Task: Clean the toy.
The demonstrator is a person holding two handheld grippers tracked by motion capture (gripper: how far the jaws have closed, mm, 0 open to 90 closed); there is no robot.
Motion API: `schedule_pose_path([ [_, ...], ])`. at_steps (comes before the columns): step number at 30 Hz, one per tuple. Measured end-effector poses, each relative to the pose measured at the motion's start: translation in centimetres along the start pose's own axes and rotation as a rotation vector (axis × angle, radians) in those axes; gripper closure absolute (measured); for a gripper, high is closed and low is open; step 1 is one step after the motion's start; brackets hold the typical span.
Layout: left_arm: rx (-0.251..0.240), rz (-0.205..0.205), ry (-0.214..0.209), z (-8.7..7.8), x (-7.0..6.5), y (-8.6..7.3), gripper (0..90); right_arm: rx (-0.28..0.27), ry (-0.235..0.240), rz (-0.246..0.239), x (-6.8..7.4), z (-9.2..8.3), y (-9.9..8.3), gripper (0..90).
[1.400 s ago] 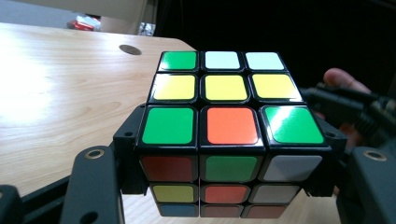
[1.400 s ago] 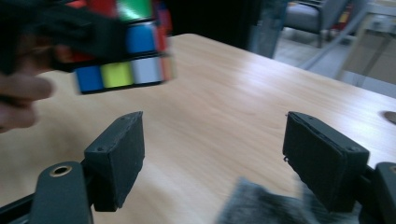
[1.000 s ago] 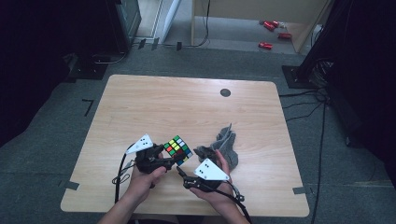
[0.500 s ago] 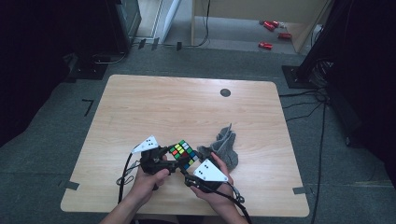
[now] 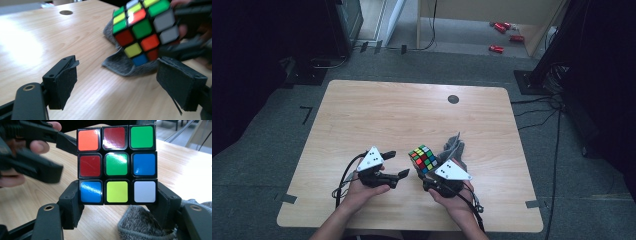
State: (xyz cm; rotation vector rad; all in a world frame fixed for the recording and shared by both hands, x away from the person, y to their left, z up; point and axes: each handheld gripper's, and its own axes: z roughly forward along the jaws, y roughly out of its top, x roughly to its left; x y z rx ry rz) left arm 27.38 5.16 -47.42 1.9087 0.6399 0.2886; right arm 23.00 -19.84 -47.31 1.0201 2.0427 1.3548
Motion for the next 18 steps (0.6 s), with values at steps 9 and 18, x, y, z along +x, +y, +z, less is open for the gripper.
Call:
schedule_pose_path([
  [9, -0.035, 0.201, 0.059, 0.1, -1.6, -0.4, 17.4, 0.024, 0.082, 0.079, 0.1, -0.4, 0.9, 34.5],
  [18, -0.032, 0.395, 0.092, 1.0, -2.6, -1.3, 17.5, 0.036, 0.139, 0.125, 0.4, -0.3, 1.1, 34.5],
])
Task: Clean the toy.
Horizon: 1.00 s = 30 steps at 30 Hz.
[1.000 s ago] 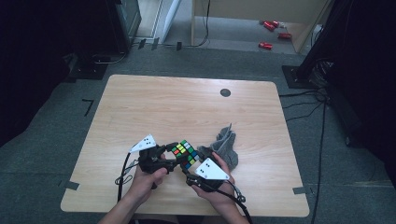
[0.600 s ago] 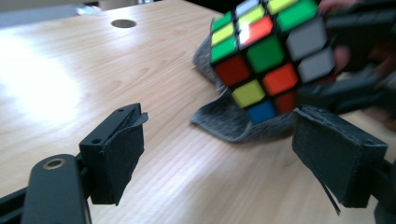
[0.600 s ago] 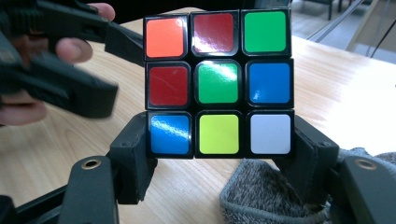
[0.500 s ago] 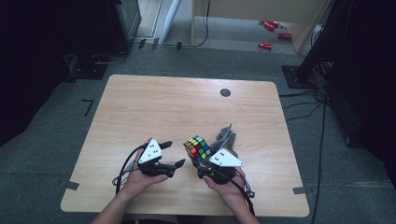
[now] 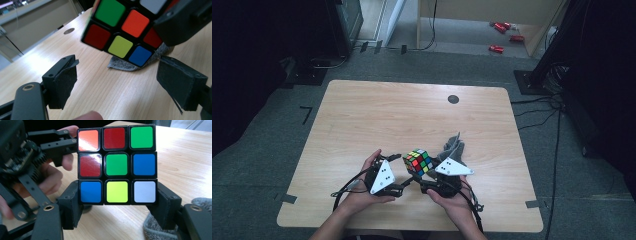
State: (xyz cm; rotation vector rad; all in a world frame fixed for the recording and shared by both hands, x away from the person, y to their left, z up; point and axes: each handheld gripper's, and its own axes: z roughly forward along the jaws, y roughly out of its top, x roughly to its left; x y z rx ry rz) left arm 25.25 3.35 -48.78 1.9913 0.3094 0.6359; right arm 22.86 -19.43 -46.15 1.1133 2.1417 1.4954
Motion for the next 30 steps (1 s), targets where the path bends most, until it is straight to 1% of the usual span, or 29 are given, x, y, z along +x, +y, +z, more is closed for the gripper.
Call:
schedule_pose_path([
  [3, 0.0, 0.041, 0.025, 0.1, -0.2, -0.1, 17.5, 0.014, 0.024, 0.007, 0.2, 0.1, 0.1, 34.5],
  [7, -0.021, 0.095, 0.069, 0.0, -0.4, -0.1, 17.6, 0.031, 0.052, 0.027, 0.5, 0.2, 0.2, 34.4],
  [9, -0.029, 0.118, 0.079, -0.1, -0.6, -0.2, 18.3, 0.035, 0.064, 0.04, 0.6, 0.2, 0.2, 34.4],
  [12, -0.049, 0.161, 0.097, -0.2, -1.0, -0.1, 23.3, 0.042, 0.08, 0.061, 0.6, 0.3, 0.2, 34.4],
  [13, -0.052, 0.171, 0.1, -0.3, -1.1, -0.1, 25.9, 0.044, 0.085, 0.069, 0.6, 0.3, 0.2, 34.4],
  [15, -0.059, 0.188, 0.105, -0.3, -1.3, -0.1, 27.6, 0.052, 0.098, 0.089, 0.6, 0.4, 0.2, 34.4],
  [18, -0.05, 0.18, 0.093, -0.1, -1.5, -0.1, 28.0, 0.076, 0.118, 0.123, 0.4, 0.6, 0.1, 34.3],
  [20, -0.038, 0.189, 0.081, 0.0, -1.7, -0.2, 29.6, 0.102, 0.126, 0.143, 0.2, 0.9, -0.1, 34.2],
  [21, -0.031, 0.196, 0.081, 0.0, -1.8, -0.3, 32.8, 0.108, 0.127, 0.153, 0.1, 1.0, -0.1, 34.1],
  [23, -0.026, 0.206, 0.086, 0.1, -1.9, -0.3, 33.5, 0.118, 0.135, 0.172, -0.2, 1.1, -0.2, 34.0],
  [24, -0.028, 0.201, 0.085, 0.0, -1.9, -0.3, 33.7, 0.118, 0.143, 0.183, -0.3, 1.1, -0.3, 33.7],
  [26, -0.023, 0.179, 0.095, 0.0, -1.7, -0.2, 34.0, 0.112, 0.172, 0.214, -0.7, 1.0, -0.2, 28.9],
  [28, 0.007, 0.128, 0.096, 0.0, -1.3, -0.2, 34.1, 0.103, 0.19, 0.247, -1.4, 0.7, 0.0, 22.9],
  [30, 0.04, 0.084, 0.085, 0.0, -0.7, -0.4, 34.2, 0.088, 0.176, 0.255, -2.3, 0.3, 0.1, 19.7],
])
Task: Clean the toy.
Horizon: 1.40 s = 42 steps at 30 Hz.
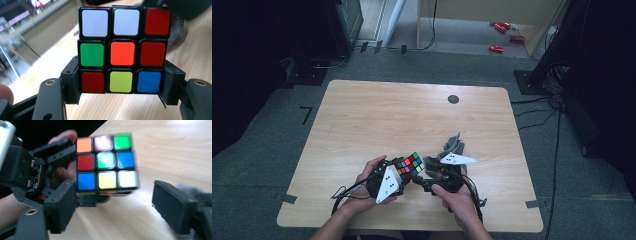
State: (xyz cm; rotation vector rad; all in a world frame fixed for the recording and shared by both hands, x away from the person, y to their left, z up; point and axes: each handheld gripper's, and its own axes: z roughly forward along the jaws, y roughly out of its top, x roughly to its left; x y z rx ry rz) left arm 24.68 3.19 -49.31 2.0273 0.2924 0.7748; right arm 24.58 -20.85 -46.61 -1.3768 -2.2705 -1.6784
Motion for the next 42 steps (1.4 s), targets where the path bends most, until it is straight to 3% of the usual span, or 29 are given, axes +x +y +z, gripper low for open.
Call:
schedule_pose_path([
  [3, 0.037, -0.051, -0.009, 0.1, 0.6, -0.3, 34.3, -0.053, -0.07, -0.031, -1.0, -1.1, 0.3, 21.0],
  [4, 0.043, -0.07, -0.012, 0.1, 0.8, -0.3, 34.3, -0.063, -0.119, -0.063, -1.2, -1.4, 0.4, 20.9],
  [7, 0.052, -0.154, -0.036, 0.3, 1.4, -0.2, 34.3, -0.052, -0.331, -0.185, -2.0, -1.6, 0.3, 15.9],
  [10, 0.065, -0.219, -0.06, 0.4, 1.8, -0.1, 34.3, -0.012, -0.462, -0.272, -2.8, -1.0, -0.3, 15.3],
  [11, 0.067, -0.226, -0.061, 0.4, 1.8, -0.1, 34.4, 0.008, -0.494, -0.305, -3.3, -0.6, -0.7, 15.5],
  [15, 0.06, -0.266, -0.076, 0.3, 2.2, -0.2, 34.4, 0.088, -0.542, -0.33, -4.6, 0.4, -1.5, 16.3],
  [18, 0.055, -0.288, -0.081, 0.1, 2.6, -0.3, 34.4, 0.111, -0.577, -0.344, -5.1, 0.7, -1.9, 23.3],
  [21, 0.041, -0.327, -0.091, 0.0, 2.9, -0.4, 34.4, 0.132, -0.597, -0.356, -5.4, 0.7, -2.2, 35.6],
  [23, 0.032, -0.348, -0.1, 0.0, 3.1, -0.4, 34.4, 0.134, -0.609, -0.338, -5.7, 0.6, -2.3, 42.7],
  [27, 0.013, -0.379, -0.147, -0.2, 3.5, -0.5, 34.5, 0.088, -0.609, -0.27, -6.2, -0.1, -2.2, 58.5],
  [31, 0.002, -0.375, -0.158, -0.2, 3.5, -0.4, 34.5, 0.02, -0.573, -0.257, -5.6, -1.0, -1.8, 65.0],
  [36, -0.018, -0.365, -0.174, -0.3, 3.2, -0.3, 34.5, -0.129, -0.477, -0.268, -2.8, -2.3, -0.5, 65.4],
  [38, -0.032, -0.355, -0.183, -0.4, 3.0, -0.2, 34.5, -0.191, -0.444, -0.275, -0.9, -3.1, 0.3, 65.4],
  [40, -0.041, -0.333, -0.195, -0.4, 2.7, 0.0, 34.5, -0.256, -0.377, -0.283, 1.2, -3.8, 1.1, 65.4],
  [42, -0.05, -0.31, -0.212, -0.4, 2.2, 0.2, 34.5, -0.298, -0.32, -0.321, 3.2, -4.2, 1.6, 65.3],
])
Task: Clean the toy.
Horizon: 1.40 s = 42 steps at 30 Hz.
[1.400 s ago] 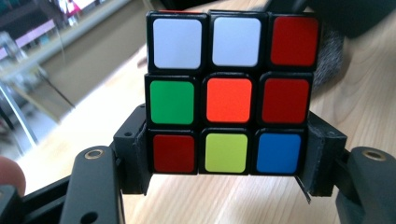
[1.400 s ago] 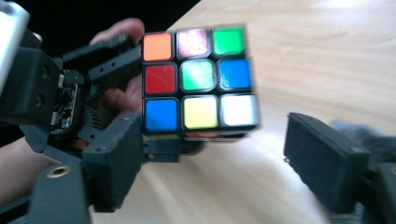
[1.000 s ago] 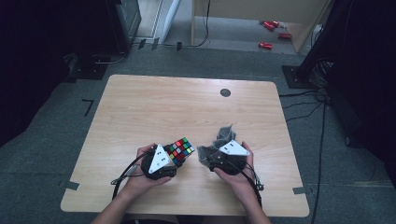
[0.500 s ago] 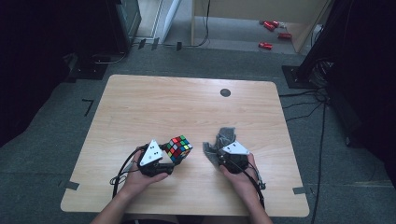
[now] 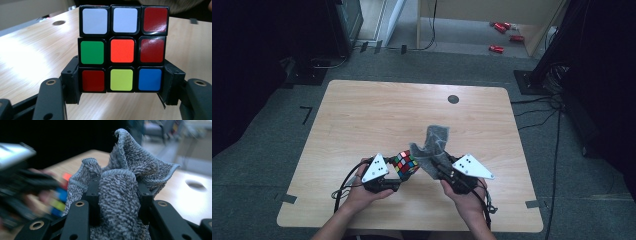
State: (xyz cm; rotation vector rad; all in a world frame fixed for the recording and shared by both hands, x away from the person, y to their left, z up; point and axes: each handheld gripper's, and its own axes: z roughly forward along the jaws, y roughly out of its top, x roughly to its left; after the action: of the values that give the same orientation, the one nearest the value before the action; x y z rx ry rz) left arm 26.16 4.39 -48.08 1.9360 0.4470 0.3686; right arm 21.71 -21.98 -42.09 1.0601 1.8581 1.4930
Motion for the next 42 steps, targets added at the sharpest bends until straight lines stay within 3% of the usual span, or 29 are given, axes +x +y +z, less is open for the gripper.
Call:
schedule_pose_path([
  [4, -0.026, 0.046, -0.035, 0.1, -1.1, 0.3, 34.5, -0.038, 0.11, -0.014, 2.2, -0.3, 0.8, 65.2],
  [6, -0.064, 0.053, -0.057, -0.2, -1.5, 0.6, 34.5, -0.02, 0.12, -0.028, 2.7, 0.1, 0.4, 65.2],
  [9, -0.078, 0.07, -0.038, -0.5, -1.8, 0.8, 34.6, -0.017, 0.124, 0.025, 2.1, 0.6, -0.6, 65.9],
  [14, -0.114, 0.025, -0.042, -1.0, -1.1, 0.9, 34.7, 0.052, 0.026, 0.042, 0.0, 1.1, -1.4, 67.1],
  [16, -0.09, 0.036, -0.019, -0.9, -1.0, 0.9, 34.7, 0.075, -0.013, 0.061, -0.8, 1.1, -1.8, 67.1],
  [19, -0.027, 0.06, 0.014, -0.3, -1.1, 0.6, 34.7, 0.035, -0.006, 0.067, -0.7, 0.5, -1.2, 67.1],
  [22, -0.013, 0.063, 0.007, 0.0, -1.4, 0.6, 34.7, -0.012, 0.045, -0.015, 1.3, 0.2, -0.2, 66.8],
  [25, -0.004, 0.064, 0.002, 0.0, -1.7, 0.9, 34.7, -0.006, 0.063, -0.093, 2.8, 0.4, -0.3, 66.6],
  [27, 0.05, 0.057, 0.035, 0.2, -1.5, 1.1, 34.7, 0.034, 0.025, -0.137, 2.8, 0.9, -0.9, 66.6],
  [29, 0.138, 0.034, 0.038, 0.6, -1.2, 1.2, 34.8, 0.064, -0.026, -0.127, 2.2, 1.2, -1.4, 66.7],
  [31, 0.202, 0.028, 0.052, 0.9, -1.3, 1.4, 34.8, 0.046, -0.024, -0.143, 2.3, 0.9, -1.3, 66.7],
  [32, 0.227, 0.014, 0.046, 1.0, -1.3, 1.6, 34.8, 0.033, -0.006, -0.174, 2.8, 0.8, -1.0, 66.6],
  [33, 0.242, -0.002, 0.039, 1.1, -1.4, 1.8, 34.7, 0.022, 0.026, -0.216, 3.5, 0.8, -0.8, 66.6],
  [34, 0.242, -0.002, 0.039, 1.1, -1.4, 1.8, 34.7, 0.022, 0.026, -0.216, 3.5, 0.8, -0.8, 66.6],
  [35, 0.269, -0.012, 0.024, 1.3, -1.9, 2.3, 34.8, 0.05, 0.083, -0.301, 5.3, 1.2, -0.8, 66.4],
  [36, 0.286, -0.001, 0.027, 1.3, -2.1, 2.5, 34.8, 0.074, 0.09, -0.334, 5.9, 1.5, -1.1, 66.1],
  [38, 0.323, 0.041, 0.063, 1.4, -2.7, 2.6, 34.8, 0.104, 0.092, -0.378, 6.5, 2.0, -1.8, 66.1],
  [40, 0.329, 0.021, 0.046, 1.4, -2.6, 2.6, 34.8, 0.111, 0.087, -0.406, 6.4, 2.1, -2.1, 66.5],
  [42, 0.326, 0.015, 0.05, 1.4, -2.5, 2.7, 34.9, 0.111, 0.046, -0.432, 6.0, 2.0, -1.9, 66.7],
])
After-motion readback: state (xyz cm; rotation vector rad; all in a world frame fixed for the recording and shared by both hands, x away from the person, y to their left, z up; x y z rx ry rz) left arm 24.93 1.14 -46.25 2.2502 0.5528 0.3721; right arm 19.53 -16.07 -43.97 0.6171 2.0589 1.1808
